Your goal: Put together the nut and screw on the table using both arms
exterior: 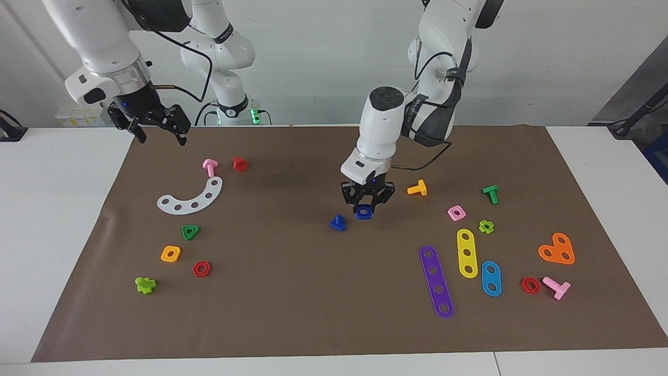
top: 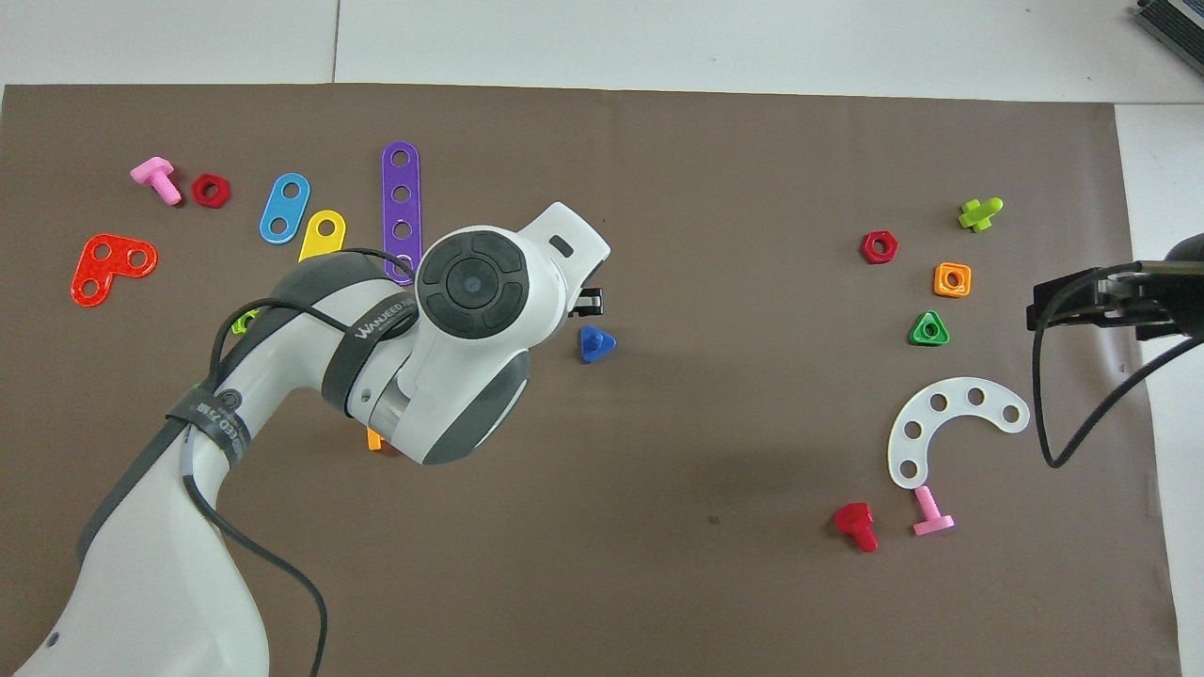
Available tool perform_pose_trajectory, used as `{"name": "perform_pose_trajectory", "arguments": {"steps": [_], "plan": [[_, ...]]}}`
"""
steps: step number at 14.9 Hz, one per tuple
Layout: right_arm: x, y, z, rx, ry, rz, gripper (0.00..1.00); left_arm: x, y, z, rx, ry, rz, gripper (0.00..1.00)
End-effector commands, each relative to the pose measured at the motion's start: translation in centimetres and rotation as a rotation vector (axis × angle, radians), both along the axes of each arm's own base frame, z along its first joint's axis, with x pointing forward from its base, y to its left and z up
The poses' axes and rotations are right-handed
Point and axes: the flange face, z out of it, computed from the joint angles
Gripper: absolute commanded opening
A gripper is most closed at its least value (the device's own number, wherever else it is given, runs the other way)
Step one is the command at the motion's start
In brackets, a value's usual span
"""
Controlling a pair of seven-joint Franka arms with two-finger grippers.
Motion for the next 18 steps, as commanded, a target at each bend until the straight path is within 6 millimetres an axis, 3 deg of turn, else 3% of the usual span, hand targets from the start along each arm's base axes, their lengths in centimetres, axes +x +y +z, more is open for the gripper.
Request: {"name": "perform_pose_trajectory", "arguments": {"steps": [1, 4, 9, 12, 18], "plan": [[-0.5, -0.2, 0.2, -0.001, -0.001, 0.029, 1.00, 1.0, -1.8, -1.4, 0.003, 0.009, 0.016, 0.16], [-0.5, -0.2, 0.2, -0.001, -0.001, 0.029, 1.00, 1.2, -2.1, -2.1, -0.016, -0.004, 0.010, 0.16], [-0.5, -0.2, 0.1, 0.000, 0.001, 0.029, 1.00, 0.0, -3.2, -3.8, -0.016, 0.010, -0.020, 0.17], [-0.4, -0.2, 0.0, -0.001, 0.002, 0.029, 1.00, -1.7, -3.7, -5.9, -0.005, 0.028, -0.042, 0.23], [-0.4, -0.2, 0.1, -0.001, 0.001, 0.029, 1.00, -2.1, -3.9, -6.3, -0.015, 0.019, -0.051, 0.22]]}}
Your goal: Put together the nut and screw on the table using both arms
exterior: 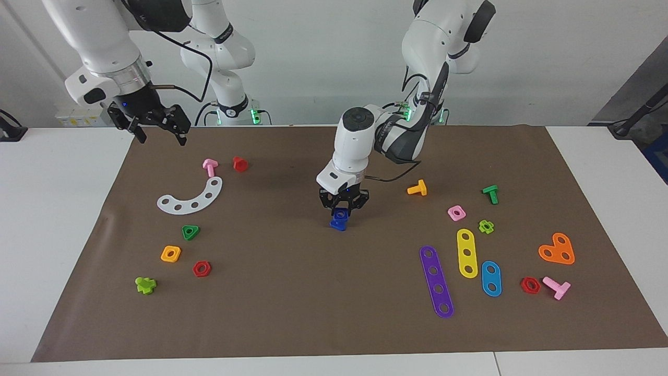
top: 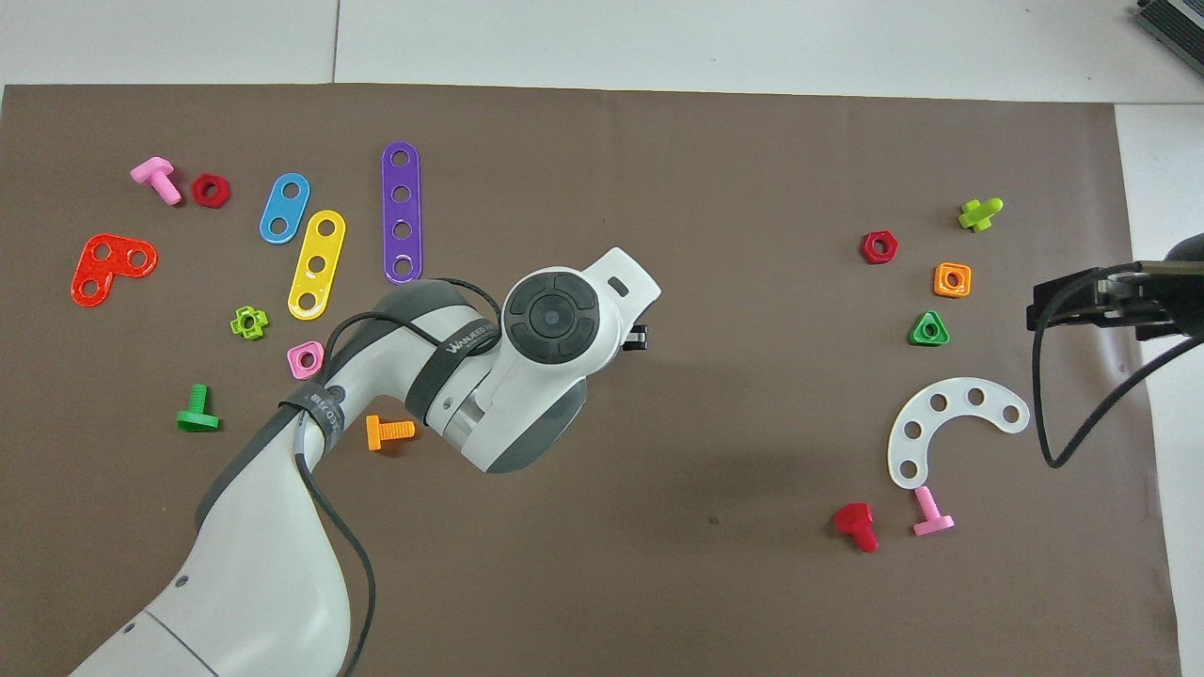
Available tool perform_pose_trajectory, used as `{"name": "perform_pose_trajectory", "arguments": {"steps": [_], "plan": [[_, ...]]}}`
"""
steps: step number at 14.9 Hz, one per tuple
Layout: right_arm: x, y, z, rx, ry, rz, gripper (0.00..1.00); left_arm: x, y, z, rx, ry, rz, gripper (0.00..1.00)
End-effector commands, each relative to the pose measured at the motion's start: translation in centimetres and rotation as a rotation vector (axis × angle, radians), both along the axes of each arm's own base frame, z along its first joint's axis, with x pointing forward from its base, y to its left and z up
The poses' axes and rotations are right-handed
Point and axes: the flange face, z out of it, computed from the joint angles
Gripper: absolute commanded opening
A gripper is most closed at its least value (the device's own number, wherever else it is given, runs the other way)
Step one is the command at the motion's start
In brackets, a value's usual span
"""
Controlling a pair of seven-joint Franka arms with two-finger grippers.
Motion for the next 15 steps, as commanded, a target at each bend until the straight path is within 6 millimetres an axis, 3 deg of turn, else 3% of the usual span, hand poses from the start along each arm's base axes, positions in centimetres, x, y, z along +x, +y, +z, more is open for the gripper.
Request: {"name": "perform_pose_trajectory", "arguments": {"steps": [1, 14, 15], "plan": [[-0.4, -0.1, 0.1, -0.001, 0.001, 0.030, 1.00, -0.2, -0.1, -0.2, -0.007, -0.033, -0.004, 0.23], [-0.5, -0.2, 0.2, -0.001, -0.001, 0.029, 1.00, -0.3, 0.4, -1.1, -0.010, -0.043, -0.023, 0.24], [-0.5, -0.2, 0.2, -0.001, -0.001, 0.029, 1.00, -0.3, 0.4, -1.2, -0.010, -0.043, -0.023, 0.32]]}}
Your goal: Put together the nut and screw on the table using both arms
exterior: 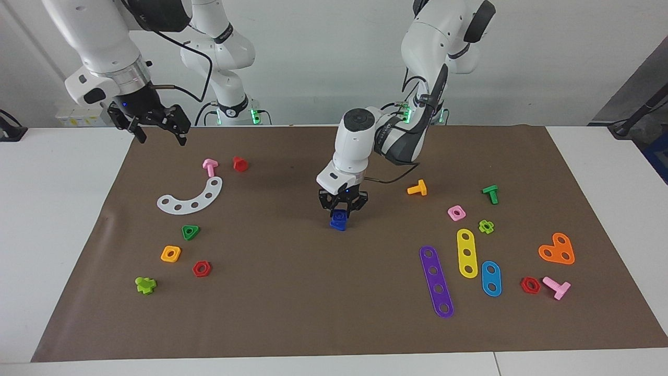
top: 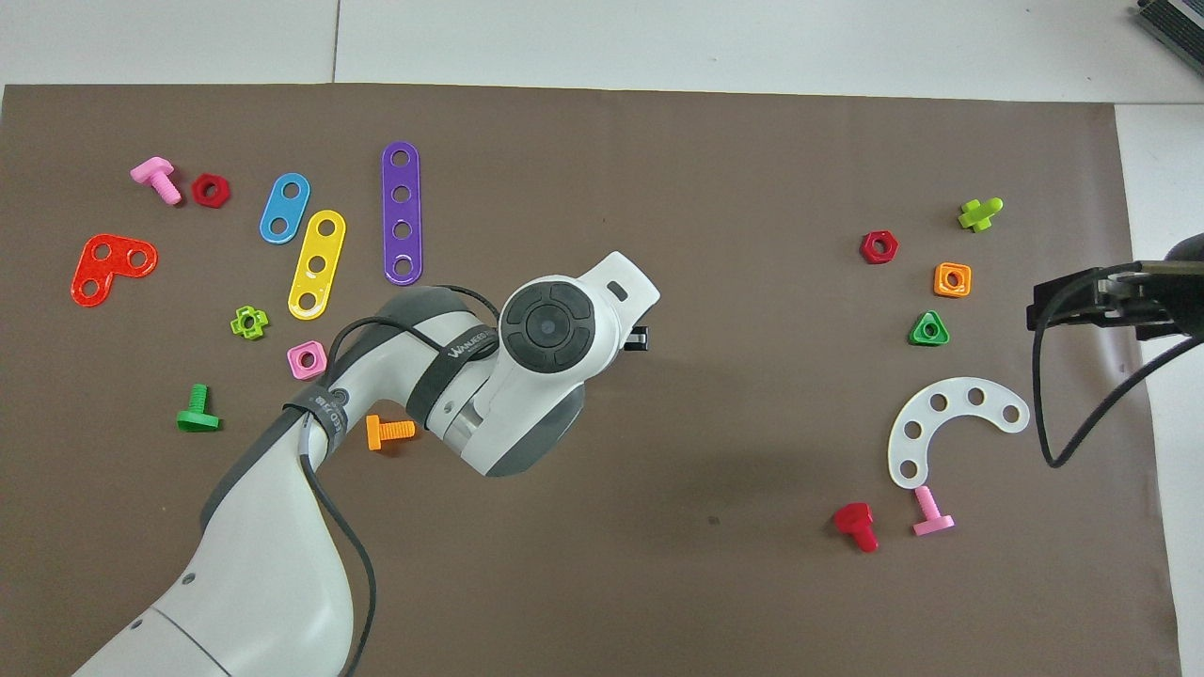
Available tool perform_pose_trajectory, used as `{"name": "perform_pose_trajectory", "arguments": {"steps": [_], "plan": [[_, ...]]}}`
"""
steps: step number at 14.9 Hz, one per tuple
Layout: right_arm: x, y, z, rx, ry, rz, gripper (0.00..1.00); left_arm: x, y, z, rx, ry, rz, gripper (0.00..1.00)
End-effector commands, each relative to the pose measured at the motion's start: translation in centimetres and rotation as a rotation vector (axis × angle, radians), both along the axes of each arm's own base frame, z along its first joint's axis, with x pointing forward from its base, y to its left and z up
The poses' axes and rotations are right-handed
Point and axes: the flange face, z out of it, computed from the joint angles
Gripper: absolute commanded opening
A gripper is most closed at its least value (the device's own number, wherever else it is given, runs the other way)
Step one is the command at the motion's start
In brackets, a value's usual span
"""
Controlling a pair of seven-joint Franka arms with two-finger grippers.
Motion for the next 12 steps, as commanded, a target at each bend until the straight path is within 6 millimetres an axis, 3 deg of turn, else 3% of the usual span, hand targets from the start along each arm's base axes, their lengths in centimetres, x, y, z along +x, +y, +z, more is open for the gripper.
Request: {"name": "perform_pose_trajectory", "arguments": {"steps": [1, 3, 5, 9, 12], "plan": [[-0.4, -0.2, 0.0, -0.001, 0.002, 0.029, 1.00, -0.2, 0.2, -0.4, 0.005, -0.024, -0.019, 0.44], [-0.5, -0.1, 0.2, -0.001, -0.001, 0.030, 1.00, 0.0, 0.3, -0.3, -0.003, -0.033, -0.016, 0.76], [-0.5, -0.2, 0.2, -0.001, -0.001, 0.029, 1.00, 0.2, 0.3, 0.0, -0.006, -0.036, -0.014, 1.00], [-0.5, -0.1, 0.2, -0.001, -0.001, 0.030, 1.00, 0.3, 0.7, 1.0, 0.005, -0.034, -0.007, 1.00], [-0.5, -0.2, 0.2, -0.001, -0.001, 0.029, 1.00, 0.4, 2.5, 3.8, 0.035, -0.037, 0.014, 1.00]]}}
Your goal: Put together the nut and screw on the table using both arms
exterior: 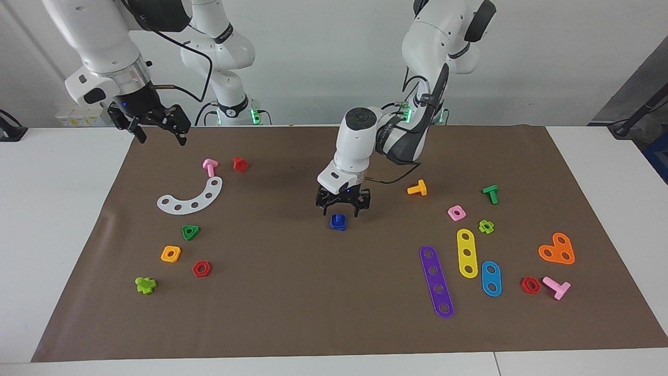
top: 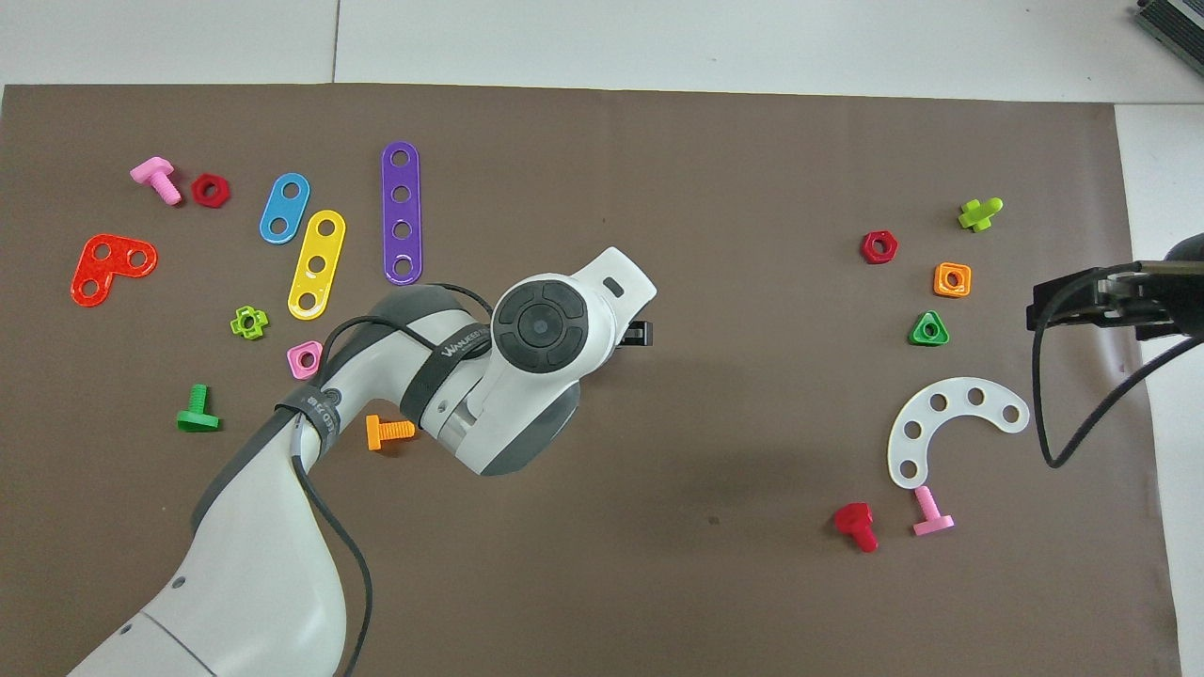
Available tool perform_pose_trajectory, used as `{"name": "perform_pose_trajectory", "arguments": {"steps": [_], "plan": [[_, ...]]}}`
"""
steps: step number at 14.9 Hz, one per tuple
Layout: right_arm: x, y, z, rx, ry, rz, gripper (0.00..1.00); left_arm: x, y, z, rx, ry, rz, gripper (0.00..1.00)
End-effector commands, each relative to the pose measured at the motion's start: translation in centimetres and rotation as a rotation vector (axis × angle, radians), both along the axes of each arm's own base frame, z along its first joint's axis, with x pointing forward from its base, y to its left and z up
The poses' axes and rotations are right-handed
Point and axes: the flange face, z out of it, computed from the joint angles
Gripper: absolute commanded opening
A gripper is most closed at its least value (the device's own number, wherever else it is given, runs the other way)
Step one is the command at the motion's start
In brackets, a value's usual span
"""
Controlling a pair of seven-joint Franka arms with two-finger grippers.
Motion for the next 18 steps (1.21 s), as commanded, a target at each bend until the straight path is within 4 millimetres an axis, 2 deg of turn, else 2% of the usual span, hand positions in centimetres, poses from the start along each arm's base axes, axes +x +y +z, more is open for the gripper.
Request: {"name": "perform_pose_trajectory", "arguments": {"steps": [1, 5, 6, 11, 13, 16, 18], "plan": [[-0.5, -0.2, 0.2, -0.001, -0.001, 0.029, 1.00, -0.2, 2.6, 3.9, 0.065, -0.007, 0.015, 1.00], [-0.5, -0.2, 0.2, -0.001, -0.001, 0.029, 1.00, 0.7, 8.8, 8.9, 0.158, 0.025, -0.030, 1.00], [-0.5, -0.2, 0.2, -0.001, -0.001, 0.029, 1.00, 0.5, 9.8, 10.0, 0.175, 0.032, -0.038, 1.00], [-0.5, -0.2, 0.2, -0.001, -0.001, 0.029, 1.00, 1.4, 16.1, 13.8, 0.225, 0.055, -0.057, 1.00], [-0.5, -0.2, 0.2, -0.001, -0.001, 0.029, 1.00, 1.7, 19.8, 15.9, 0.195, 0.072, -0.087, 1.00], [-0.5, -0.2, 0.2, -0.001, -0.001, 0.029, 1.00, 1.6, 26.5, 19.1, 0.154, 0.088, -0.130, 1.00], [-0.5, -0.2, 0.2, -0.001, -0.001, 0.029, 1.00, 1.3, 29.7, 20.6, 0.153, 0.094, -0.135, 1.00]]}}
